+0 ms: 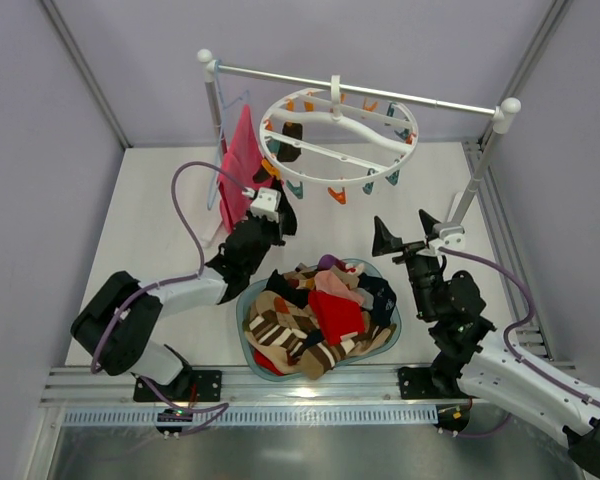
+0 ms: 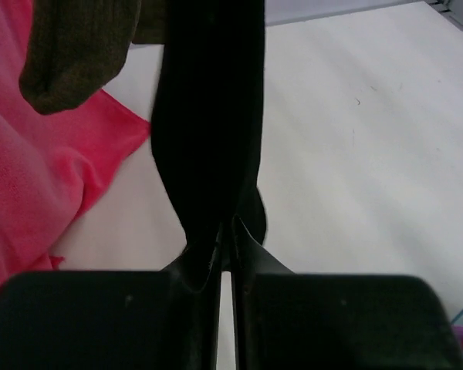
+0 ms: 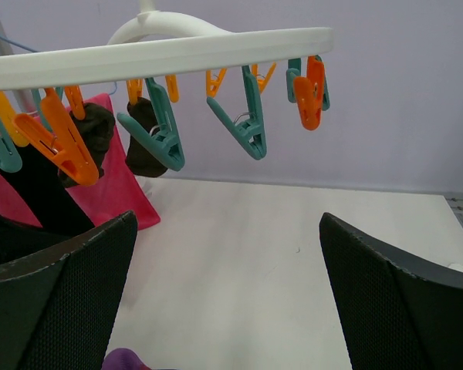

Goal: Remove the socks clipped to the hanger

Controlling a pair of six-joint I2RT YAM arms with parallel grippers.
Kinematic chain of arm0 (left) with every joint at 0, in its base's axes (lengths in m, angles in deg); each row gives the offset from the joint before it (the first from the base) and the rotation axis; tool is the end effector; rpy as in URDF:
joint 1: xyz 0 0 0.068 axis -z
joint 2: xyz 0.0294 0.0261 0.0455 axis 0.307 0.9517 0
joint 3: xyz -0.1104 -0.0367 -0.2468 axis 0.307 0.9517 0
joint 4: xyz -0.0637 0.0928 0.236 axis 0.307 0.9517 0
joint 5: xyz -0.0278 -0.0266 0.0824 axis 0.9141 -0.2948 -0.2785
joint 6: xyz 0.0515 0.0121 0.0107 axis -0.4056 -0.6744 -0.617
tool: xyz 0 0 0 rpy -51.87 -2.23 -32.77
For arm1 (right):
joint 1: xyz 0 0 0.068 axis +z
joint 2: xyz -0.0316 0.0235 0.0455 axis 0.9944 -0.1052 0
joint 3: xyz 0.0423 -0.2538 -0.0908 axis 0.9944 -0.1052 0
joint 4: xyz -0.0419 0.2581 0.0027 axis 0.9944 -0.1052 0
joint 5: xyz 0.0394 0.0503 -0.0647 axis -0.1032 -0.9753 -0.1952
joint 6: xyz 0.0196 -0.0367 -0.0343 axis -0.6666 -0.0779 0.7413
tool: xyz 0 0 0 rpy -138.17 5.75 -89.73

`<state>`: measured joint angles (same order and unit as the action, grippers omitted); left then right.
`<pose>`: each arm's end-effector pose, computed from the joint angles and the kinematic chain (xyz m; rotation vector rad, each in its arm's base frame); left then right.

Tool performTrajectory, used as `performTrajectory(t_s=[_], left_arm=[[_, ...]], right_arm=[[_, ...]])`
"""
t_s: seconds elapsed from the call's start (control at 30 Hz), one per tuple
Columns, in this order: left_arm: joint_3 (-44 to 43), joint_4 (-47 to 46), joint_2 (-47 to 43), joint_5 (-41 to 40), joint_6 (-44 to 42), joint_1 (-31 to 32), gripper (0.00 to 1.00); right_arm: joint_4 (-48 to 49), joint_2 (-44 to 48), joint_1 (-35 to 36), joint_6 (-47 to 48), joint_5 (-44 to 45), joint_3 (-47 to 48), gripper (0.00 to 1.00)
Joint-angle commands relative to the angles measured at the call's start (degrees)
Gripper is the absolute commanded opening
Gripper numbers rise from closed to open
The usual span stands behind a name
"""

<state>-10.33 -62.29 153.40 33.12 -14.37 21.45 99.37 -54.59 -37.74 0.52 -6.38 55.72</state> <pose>0.2492 -0.1908 0.2280 0.2242 1.6868 -0.3851 0.1187 0.0947 0.3090 -0.0639 1.2615 0.2051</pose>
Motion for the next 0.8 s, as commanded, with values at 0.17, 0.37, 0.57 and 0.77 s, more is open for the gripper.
performTrajectory(t_s=[0.17,0.37,0.57,0.77], left_arm=[[3.2,-16.7,0.9,-5.1,-5.9,4.7,0.00],[3.7,-18.7,-0.7,-8.6,-10.2,14.6,0.00],[-0.1,-18.2,1.5,-11.7,-14.2,24.6,0.00],[-8.3,-14.4,5.8,-11.7,-16.0,29.8,0.00]], right_arm=[[2.8,-0.7,-0.6,-0.5,-0.8,0.0,1.00],[2.5,-0.3,-0.7,-0.6,-0.9,0.0,1.00],[2.3,-0.6,-0.7,-0.7,-0.9,0.1,0.99],[2.2,-0.2,-0.8,-0.6,-0.3,0.1,1.00]])
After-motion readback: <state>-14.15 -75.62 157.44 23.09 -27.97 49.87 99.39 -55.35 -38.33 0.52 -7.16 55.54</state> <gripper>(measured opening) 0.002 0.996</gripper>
